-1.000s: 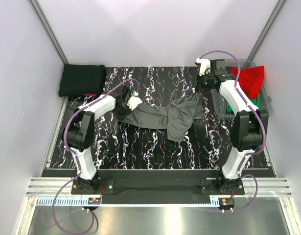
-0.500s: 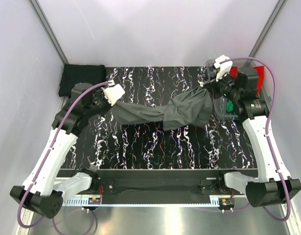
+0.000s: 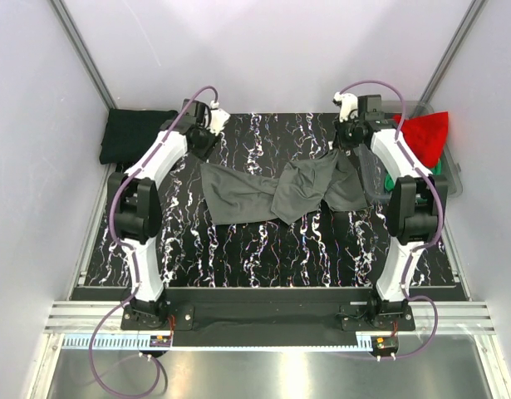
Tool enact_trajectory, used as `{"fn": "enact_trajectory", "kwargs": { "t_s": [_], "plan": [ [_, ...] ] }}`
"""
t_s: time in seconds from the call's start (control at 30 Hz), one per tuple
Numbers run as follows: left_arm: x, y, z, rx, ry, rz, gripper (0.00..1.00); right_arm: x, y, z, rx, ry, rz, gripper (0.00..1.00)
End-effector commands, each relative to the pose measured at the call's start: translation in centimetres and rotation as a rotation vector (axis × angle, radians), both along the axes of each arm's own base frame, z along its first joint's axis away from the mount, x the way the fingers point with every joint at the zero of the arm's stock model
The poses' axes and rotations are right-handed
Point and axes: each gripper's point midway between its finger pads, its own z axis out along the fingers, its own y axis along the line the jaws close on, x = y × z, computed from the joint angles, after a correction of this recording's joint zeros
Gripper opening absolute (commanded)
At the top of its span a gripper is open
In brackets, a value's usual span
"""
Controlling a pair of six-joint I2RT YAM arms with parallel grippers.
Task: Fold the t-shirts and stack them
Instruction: Flatten the tshirt out
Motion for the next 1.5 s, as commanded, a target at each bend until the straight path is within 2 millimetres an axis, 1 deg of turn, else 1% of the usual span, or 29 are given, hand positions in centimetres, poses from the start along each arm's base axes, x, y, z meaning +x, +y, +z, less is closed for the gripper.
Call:
{"fn": "enact_trajectory", "kwargs": {
  "t_s": [0.0,0.03,0.07,0.1,0.13,0.17,0.2,0.27,0.3,0.33,0.37,0.4,0.43,0.47,0.5,0.53,0.57,0.6,0.63,0.7,0.9,1.0,1.07,1.13,1.2,1.27,1.37,1.4,1.47],
  "plan": [
    [0.9,0.0,6.3,-0.059,-0.152,0.071,0.49,0.7,0.3,6.8,0.040,-0.134,-0.009,0.00],
    [0.0,-0.2,7.3,-0.083,-0.162,0.058,0.49,0.3,0.3,7.4,0.043,-0.143,-0.005,0.00],
    [-0.8,-0.3,7.1,-0.091,-0.150,0.046,0.49,-0.1,0.4,7.5,0.044,-0.143,0.004,0.00],
    [-2.1,-0.6,5.6,-0.098,-0.107,0.019,0.49,-0.7,0.4,6.7,0.043,-0.123,0.008,0.00],
    [-2.9,-0.5,5.7,-0.104,-0.102,0.012,0.50,-1.1,0.5,7.0,0.045,-0.129,0.012,0.00],
    [-3.5,-0.6,4.9,-0.106,-0.079,0.006,0.55,-1.4,0.5,6.9,0.046,-0.126,0.016,0.00],
    [-4.2,-0.7,3.7,-0.107,-0.041,-0.002,0.56,-2.0,0.5,6.0,0.047,-0.104,0.021,0.00],
    [-3.9,-0.5,2.0,-0.096,-0.002,0.016,0.57,-2.3,0.7,5.3,0.053,-0.088,0.031,0.00],
    [-3.0,-0.4,2.3,-0.098,-0.012,0.021,0.57,-2.5,0.8,4.8,0.056,-0.078,0.036,0.00],
    [-2.2,-0.3,0.5,-0.086,0.025,0.024,0.57,-2.6,1.0,4.5,0.070,-0.064,0.040,0.00],
    [-1.7,-0.2,0.0,-0.078,0.040,0.026,0.57,-2.6,1.2,4.5,0.077,-0.061,0.043,0.01],
    [-0.5,0.0,-0.9,-0.073,0.070,0.020,0.57,-2.5,1.4,4.6,0.089,-0.058,0.044,0.01],
    [0.7,-0.3,-0.9,-0.076,0.059,0.019,0.57,-2.4,1.4,4.7,0.093,-0.060,0.044,0.01],
    [0.8,0.0,-1.6,-0.078,0.095,0.023,0.56,-2.3,1.5,4.9,0.097,-0.062,0.044,0.01],
    [2.1,-0.2,-2.0,-0.084,0.098,0.024,0.57,-2.2,1.6,5.4,0.101,-0.070,0.046,0.01],
    [2.3,-0.2,-2.5,-0.083,0.117,0.024,0.57,-2.1,1.7,5.2,0.103,-0.065,0.048,0.01],
    [2.1,-0.2,-3.2,-0.086,0.155,0.020,0.58,-2.0,1.5,5.3,0.103,-0.065,0.045,0.01],
    [2.7,-0.2,-3.9,-0.089,0.166,0.019,0.58,-2.0,1.6,5.5,0.103,-0.071,0.047,0.01],
    [2.8,-0.3,-4.2,-0.093,0.177,0.018,0.59,-1.9,1.6,5.6,0.104,-0.074,0.048,0.01],
    [2.9,-0.3,-5.5,-0.086,0.206,0.009,0.60,-1.9,1.7,5.5,0.104,-0.070,0.047,0.02],
    [2.1,-0.3,-7.8,-0.083,0.269,0.009,0.59,-1.9,1.4,5.2,0.090,-0.068,0.038,0.02],
    [2.0,-0.5,-8.6,-0.091,0.290,0.002,0.52,-1.8,1.4,4.9,0.086,-0.064,0.038,0.02],
    [2.0,-0.8,-8.7,-0.102,0.293,-0.008,0.45,-1.7,1.4,4.8,0.090,-0.059,0.037,0.02],
    [2.2,-0.8,-9.0,-0.099,0.296,-0.005,0.46,-1.5,1.4,4.5,0.091,-0.055,0.033,0.02],
    [2.5,-0.5,-9.5,-0.084,0.296,0.008,0.52,-1.4,1.5,4.4,0.094,-0.052,0.032,0.02],
    [2.4,-0.3,-9.9,-0.074,0.302,0.004,0.53,-1.3,1.5,4.5,0.097,-0.054,0.033,0.02],
    [2.0,-0.5,-10.4,-0.086,0.326,-0.014,0.41,-1.1,1.5,4.1,0.094,-0.047,0.030,0.03],
    [1.8,-0.6,-10.5,-0.089,0.334,-0.018,0.31,-1.1,1.5,3.9,0.094,-0.042,0.027,0.02],
    [1.6,-0.7,-10.5,-0.098,0.341,-0.028,0.17,-0.9,1.4,4.0,0.093,-0.045,0.026,0.02]
  ]
}}
